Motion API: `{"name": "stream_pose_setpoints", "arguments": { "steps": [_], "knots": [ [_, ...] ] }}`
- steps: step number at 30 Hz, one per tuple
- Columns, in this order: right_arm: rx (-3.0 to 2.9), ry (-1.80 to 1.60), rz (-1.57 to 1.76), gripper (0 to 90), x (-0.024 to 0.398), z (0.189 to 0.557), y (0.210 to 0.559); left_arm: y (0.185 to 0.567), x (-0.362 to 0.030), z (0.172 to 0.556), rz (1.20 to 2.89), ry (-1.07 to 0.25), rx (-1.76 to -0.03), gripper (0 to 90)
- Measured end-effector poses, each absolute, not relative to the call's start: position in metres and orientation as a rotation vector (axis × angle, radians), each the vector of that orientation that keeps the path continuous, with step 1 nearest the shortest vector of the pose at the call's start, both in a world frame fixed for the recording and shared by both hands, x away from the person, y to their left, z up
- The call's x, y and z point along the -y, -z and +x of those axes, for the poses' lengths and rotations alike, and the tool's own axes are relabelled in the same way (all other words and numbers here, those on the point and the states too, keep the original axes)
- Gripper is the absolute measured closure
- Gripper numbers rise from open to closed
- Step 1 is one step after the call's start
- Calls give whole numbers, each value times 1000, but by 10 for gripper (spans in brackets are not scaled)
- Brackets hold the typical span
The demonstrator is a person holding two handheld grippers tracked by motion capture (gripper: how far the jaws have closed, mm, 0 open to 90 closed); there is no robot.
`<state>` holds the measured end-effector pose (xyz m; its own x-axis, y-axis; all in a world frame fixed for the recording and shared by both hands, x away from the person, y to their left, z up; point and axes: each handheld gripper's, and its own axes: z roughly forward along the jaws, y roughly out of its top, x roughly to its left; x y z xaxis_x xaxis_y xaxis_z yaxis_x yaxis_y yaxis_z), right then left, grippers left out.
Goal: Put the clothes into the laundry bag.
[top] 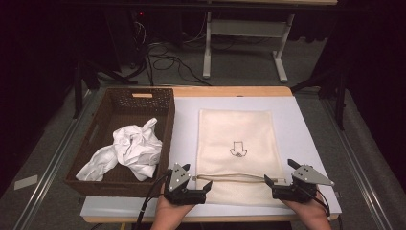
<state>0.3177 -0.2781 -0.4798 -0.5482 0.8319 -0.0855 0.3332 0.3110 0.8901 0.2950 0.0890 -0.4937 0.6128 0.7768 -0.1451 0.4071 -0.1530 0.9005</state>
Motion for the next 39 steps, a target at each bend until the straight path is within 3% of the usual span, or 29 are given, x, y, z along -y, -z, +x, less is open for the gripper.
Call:
{"name": "stream_pose_setpoints", "arguments": {
  "steps": [15, 20, 26, 34, 39],
  "knots": [
    [-2039, -1181, 1039, 5, 283, 319, 482, 519, -85, 294, 1922, -321, -1054, 181],
    [-2036, -1180, 1049, 6, 285, 319, 482, 526, -81, 288, 1972, -307, -1075, 299],
    [-2046, -1177, 1037, 7, 284, 319, 483, 528, -80, 282, 1988, -382, -1089, 441],
    [-2050, -1176, 1048, 8, 283, 319, 484, 527, -81, 282, 2014, -381, -1059, 831],
    [-2053, -1172, 1047, 12, 284, 319, 485, 523, -98, 289, 1989, -467, -1167, 865]
  ]
}}
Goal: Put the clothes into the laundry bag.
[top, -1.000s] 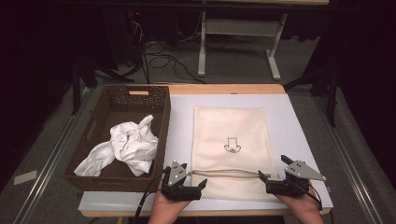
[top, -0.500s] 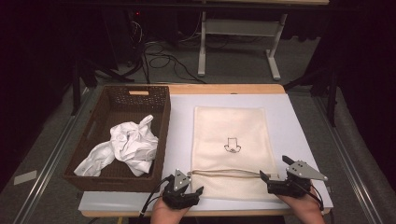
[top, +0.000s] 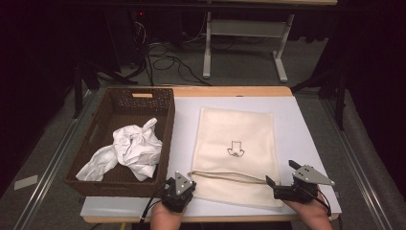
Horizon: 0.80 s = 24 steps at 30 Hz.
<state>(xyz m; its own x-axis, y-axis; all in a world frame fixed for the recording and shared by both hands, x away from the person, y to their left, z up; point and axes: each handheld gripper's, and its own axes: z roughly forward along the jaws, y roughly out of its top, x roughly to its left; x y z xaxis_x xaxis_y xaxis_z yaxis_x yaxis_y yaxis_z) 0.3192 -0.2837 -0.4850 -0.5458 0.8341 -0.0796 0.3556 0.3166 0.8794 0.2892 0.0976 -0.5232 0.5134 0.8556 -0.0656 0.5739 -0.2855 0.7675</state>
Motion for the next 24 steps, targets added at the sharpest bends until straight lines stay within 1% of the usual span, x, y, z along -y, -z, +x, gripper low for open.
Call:
{"name": "stream_pose_setpoints", "arguments": {
  "steps": [2, 4, 8, 10, 13, 14, 16, 17, 19, 22, 23, 24],
  "knots": [
    [-2052, -1174, 1053, 18, 284, 320, 486, 523, -100, 289, 1971, -465, -1173, 857],
    [-2060, -1169, 1061, 24, 284, 321, 487, 523, -97, 289, 1967, -475, -1163, 816],
    [-2066, -1160, 1074, 30, 285, 323, 488, 521, -96, 288, 1939, -460, -1138, 586],
    [-2065, -1158, 1069, 40, 285, 325, 488, 520, -96, 289, 1938, -457, -1138, 537],
    [-2075, -1137, 1084, 65, 282, 331, 487, 519, -95, 289, 1907, -443, -1123, 420],
    [-2081, -1127, 1082, 74, 280, 335, 486, 517, -94, 288, 1895, -441, -1099, 394],
    [-2089, -1110, 1106, 115, 278, 346, 484, 515, -93, 288, 1890, -444, -1076, 365],
    [-2089, -1090, 1113, 156, 277, 356, 482, 515, -92, 288, 1892, -437, -1071, 353],
    [-2081, -1050, 1150, 173, 277, 374, 481, 514, -92, 289, 1888, -430, -1066, 344],
    [-2104, -965, 1245, 204, 275, 412, 486, 513, -92, 289, 1877, -413, -1058, 335],
    [-2105, -942, 1270, 232, 275, 423, 488, 512, -93, 289, 1874, -404, -1056, 333],
    [-2109, -924, 1293, 241, 275, 436, 491, 512, -93, 289, 1871, -398, -1055, 333]
  ]
}}
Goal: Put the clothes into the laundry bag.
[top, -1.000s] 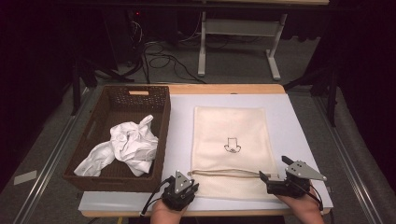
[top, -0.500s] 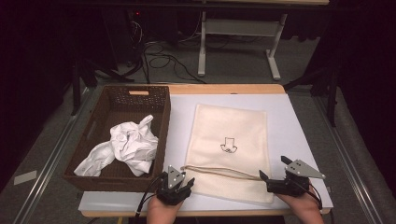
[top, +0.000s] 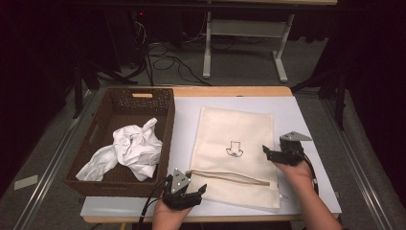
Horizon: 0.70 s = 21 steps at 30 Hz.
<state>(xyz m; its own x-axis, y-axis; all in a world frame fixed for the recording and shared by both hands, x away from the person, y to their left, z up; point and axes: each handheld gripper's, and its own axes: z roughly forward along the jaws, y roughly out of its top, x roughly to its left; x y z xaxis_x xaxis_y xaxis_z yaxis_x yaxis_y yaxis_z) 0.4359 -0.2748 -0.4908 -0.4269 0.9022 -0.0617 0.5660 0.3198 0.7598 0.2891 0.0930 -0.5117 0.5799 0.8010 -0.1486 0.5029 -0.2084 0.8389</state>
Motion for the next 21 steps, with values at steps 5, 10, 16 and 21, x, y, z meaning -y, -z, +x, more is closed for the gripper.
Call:
{"name": "stream_pose_setpoints", "arguments": {
  "steps": [5, 10, 16, 21],
  "knots": [
    [-2084, -910, 1398, 297, 276, 473, 497, 512, -95, 292, 1860, -377, -1060, 333],
    [-2096, -887, 1469, 387, 275, 494, 505, 511, -94, 292, 1873, -363, -1045, 335],
    [-2118, -808, 1416, 691, 265, 496, 508, 512, -91, 292, 1883, -364, -1038, 337],
    [-2134, -796, 1376, 885, 267, 490, 505, 513, -91, 292, 1888, -368, -1041, 337]
  ]
}}
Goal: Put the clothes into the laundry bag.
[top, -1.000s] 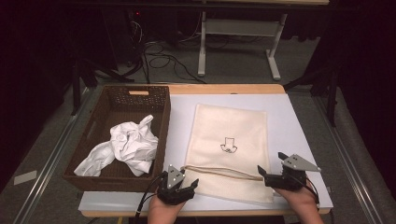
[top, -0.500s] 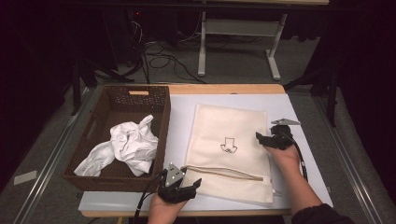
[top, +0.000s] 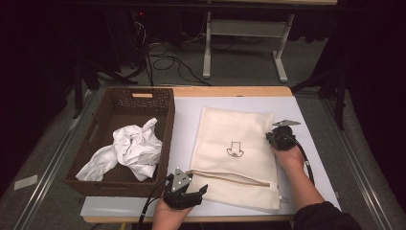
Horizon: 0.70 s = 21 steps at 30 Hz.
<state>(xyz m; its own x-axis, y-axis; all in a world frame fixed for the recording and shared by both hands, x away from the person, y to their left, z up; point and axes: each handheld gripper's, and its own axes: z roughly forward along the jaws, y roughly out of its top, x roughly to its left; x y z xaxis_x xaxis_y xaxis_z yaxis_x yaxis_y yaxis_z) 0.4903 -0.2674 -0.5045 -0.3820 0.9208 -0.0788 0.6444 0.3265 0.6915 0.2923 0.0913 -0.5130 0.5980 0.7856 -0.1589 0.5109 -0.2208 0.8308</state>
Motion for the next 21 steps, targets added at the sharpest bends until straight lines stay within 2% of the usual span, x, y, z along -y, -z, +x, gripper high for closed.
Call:
{"name": "stream_pose_setpoints", "arguments": {
  "steps": [21],
  "knots": [
    [-2047, -825, 1435, 870, 336, 424, 504, 509, -90, 291, 1860, -385, -1029, 338]
  ]
}}
